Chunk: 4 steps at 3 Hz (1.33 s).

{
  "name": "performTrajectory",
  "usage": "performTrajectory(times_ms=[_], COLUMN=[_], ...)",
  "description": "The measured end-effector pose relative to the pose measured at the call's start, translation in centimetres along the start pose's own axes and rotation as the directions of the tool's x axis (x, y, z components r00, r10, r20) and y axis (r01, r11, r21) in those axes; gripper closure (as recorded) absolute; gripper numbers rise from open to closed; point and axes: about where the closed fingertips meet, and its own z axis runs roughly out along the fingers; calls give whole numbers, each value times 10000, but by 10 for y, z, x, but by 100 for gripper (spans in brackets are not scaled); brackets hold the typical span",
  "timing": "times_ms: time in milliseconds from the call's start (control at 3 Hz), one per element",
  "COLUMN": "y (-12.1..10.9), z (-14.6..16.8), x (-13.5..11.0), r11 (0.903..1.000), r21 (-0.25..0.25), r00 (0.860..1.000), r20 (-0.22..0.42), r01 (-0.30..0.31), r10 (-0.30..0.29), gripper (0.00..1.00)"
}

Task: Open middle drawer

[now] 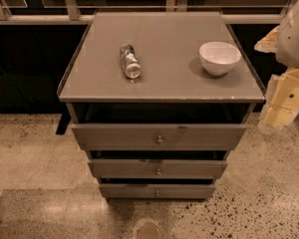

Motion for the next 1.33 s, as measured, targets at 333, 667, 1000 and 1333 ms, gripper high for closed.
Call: performTrajectory(times_ms=[333, 667, 1000, 1333], y=[1, 25, 56, 40], z=[1, 15, 73, 130], x=[3, 20, 61, 78], r11=[9997, 9983, 9874, 9752], r21=[226, 439, 39, 79], r00=[10000, 9980, 9778, 9403], r20=[-8, 510, 1395, 2670], r01=[-74, -386, -1581, -2213], r10=[74, 363, 1560, 2112], gripper=[0, 0, 0, 0])
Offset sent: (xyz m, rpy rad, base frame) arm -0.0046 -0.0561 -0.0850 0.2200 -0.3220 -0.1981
